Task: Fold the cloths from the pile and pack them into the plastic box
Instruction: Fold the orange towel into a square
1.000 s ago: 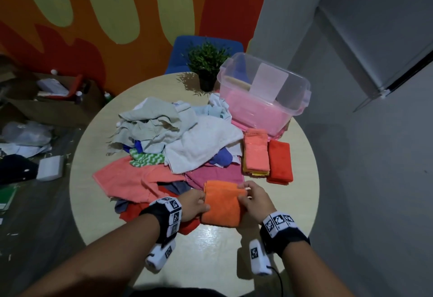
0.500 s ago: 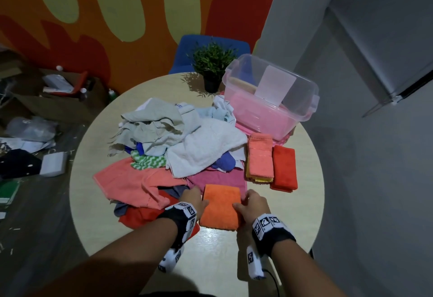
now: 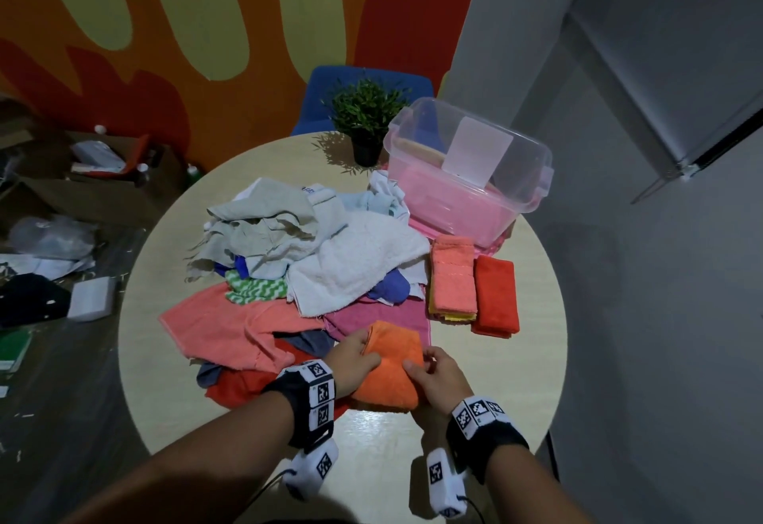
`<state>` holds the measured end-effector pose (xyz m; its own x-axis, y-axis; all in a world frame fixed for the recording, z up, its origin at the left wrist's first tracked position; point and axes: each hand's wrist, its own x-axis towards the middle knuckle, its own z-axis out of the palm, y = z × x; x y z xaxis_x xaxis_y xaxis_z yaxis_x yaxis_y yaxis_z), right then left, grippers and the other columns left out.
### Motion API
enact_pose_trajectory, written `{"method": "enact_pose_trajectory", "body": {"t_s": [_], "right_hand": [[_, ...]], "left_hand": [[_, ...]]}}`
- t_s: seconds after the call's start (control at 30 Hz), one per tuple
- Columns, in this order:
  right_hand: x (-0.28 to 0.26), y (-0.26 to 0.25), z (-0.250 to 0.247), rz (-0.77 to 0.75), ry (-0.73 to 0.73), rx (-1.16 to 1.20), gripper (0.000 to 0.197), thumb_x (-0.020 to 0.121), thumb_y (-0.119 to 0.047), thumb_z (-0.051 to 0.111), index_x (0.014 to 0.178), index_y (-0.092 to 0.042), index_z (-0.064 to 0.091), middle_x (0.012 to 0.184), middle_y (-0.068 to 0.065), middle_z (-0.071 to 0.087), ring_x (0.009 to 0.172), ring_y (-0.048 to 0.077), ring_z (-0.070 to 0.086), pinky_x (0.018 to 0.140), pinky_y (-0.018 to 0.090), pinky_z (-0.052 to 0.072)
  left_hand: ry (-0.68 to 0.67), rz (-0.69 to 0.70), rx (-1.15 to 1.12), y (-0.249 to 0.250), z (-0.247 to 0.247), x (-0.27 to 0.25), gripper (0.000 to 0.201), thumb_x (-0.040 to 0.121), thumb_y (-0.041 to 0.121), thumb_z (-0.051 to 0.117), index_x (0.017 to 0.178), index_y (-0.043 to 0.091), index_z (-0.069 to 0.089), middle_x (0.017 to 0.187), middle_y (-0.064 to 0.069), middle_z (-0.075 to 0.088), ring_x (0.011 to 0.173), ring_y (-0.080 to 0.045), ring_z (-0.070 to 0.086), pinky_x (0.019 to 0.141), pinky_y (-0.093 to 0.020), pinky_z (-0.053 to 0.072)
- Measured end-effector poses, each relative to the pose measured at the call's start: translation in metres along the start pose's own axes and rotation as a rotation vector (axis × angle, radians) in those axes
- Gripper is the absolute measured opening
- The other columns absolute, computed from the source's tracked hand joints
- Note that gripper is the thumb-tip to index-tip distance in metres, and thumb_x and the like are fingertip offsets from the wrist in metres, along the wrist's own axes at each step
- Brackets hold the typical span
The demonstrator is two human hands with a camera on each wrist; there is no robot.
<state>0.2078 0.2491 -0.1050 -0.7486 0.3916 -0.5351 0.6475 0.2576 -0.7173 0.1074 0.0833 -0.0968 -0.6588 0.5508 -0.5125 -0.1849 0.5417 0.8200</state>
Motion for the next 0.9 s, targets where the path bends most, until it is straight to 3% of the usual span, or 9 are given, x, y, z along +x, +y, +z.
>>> {"method": "enact_pose_trajectory", "body": {"t_s": [0.1,0.23,0.37,0.4,0.53,0.63,0.77,0.83,0.9], "right_hand": [[-0.007,-0.006,-0.007,-0.019,-0.02,0.171,0.04,0.091,-0.048,0.063,0.119,-0.022,0.052,0.11,-0.001,0.065,0.094,0.006,0.062,0.08,0.023,0.05],[-0.013,-0.01,-0.021,-0.034,0.059,0.383,0.037,0.094,-0.031,0.064,0.126,-0.016,0.052,0.109,0.003,0.066,0.095,0.012,0.065,0.072,0.022,0.051],[-0.018,-0.001,-0.042,-0.026,0.178,0.584,0.043,0.094,-0.008,0.063,0.13,-0.021,0.043,0.111,0.009,0.063,0.099,0.02,0.064,0.074,0.029,0.053],[-0.019,0.002,-0.048,-0.035,0.202,0.567,0.042,0.095,-0.006,0.059,0.13,-0.022,0.042,0.11,0.006,0.061,0.099,0.017,0.062,0.072,0.027,0.052],[-0.024,0.014,-0.069,-0.03,0.317,0.432,0.034,0.101,-0.005,0.048,0.126,-0.026,0.041,0.104,-0.001,0.058,0.092,0.008,0.059,0.06,0.019,0.047],[-0.024,0.022,-0.083,-0.029,0.403,0.348,0.029,0.101,-0.007,0.048,0.122,-0.027,0.043,0.101,-0.005,0.058,0.092,0.009,0.059,0.06,0.019,0.045],[-0.01,0.041,-0.096,0.066,0.56,0.118,0.029,0.096,-0.015,0.057,0.123,-0.026,0.05,0.118,0.0,0.059,0.107,0.025,0.06,0.088,0.034,0.047],[-0.004,0.052,-0.093,0.035,0.63,-0.178,0.027,0.094,-0.021,0.06,0.12,-0.023,0.057,0.131,0.004,0.052,0.116,0.029,0.054,0.099,0.039,0.042],[-0.008,0.056,-0.08,-0.092,0.543,-0.45,0.029,0.095,-0.032,0.057,0.123,-0.025,0.061,0.138,0.001,0.048,0.119,0.028,0.049,0.102,0.04,0.041]], "left_hand": [[-0.063,-0.007,-0.147,0.01,0.002,-0.001,0.045,0.064,0.031,0.055,0.108,0.028,0.062,0.097,-0.004,0.068,0.096,-0.027,0.064,0.089,-0.042,0.051],[-0.123,-0.023,-0.239,0.025,0.01,0.004,0.057,0.06,0.02,0.056,0.116,0.029,0.059,0.111,-0.012,0.066,0.108,-0.034,0.062,0.099,-0.053,0.049],[-0.087,-0.098,-0.389,0.037,0.028,0.009,0.029,0.085,0.024,0.068,0.113,0.024,0.063,0.112,-0.011,0.07,0.104,-0.032,0.068,0.086,-0.054,0.057],[-0.08,-0.114,-0.371,0.04,0.033,0.01,0.017,0.094,0.028,0.063,0.108,0.018,0.062,0.107,-0.011,0.07,0.096,-0.03,0.07,0.076,-0.05,0.06],[-0.059,-0.13,-0.21,0.05,0.059,0.016,0.023,0.1,0.031,0.056,0.084,0.014,0.056,0.087,-0.019,0.063,0.075,-0.032,0.068,0.059,-0.043,0.062],[-0.055,-0.104,-0.134,0.061,0.077,0.022,0.021,0.099,0.032,0.058,0.088,0.014,0.057,0.084,-0.017,0.063,0.073,-0.03,0.067,0.059,-0.043,0.061],[0.004,-0.038,0.044,0.062,0.084,0.031,0.026,0.096,0.026,0.061,0.12,0.018,0.056,0.095,-0.007,0.068,0.084,-0.024,0.067,0.073,-0.032,0.054],[0.08,0.007,0.194,0.057,0.077,0.03,0.02,0.095,0.019,0.057,0.115,0.018,0.063,0.096,-0.002,0.07,0.088,-0.02,0.066,0.075,-0.025,0.049],[0.07,0.004,0.2,0.052,0.068,0.023,0.018,0.095,0.009,0.051,0.098,0.015,0.068,0.092,-0.005,0.073,0.077,-0.018,0.066,0.07,-0.028,0.051]]}}
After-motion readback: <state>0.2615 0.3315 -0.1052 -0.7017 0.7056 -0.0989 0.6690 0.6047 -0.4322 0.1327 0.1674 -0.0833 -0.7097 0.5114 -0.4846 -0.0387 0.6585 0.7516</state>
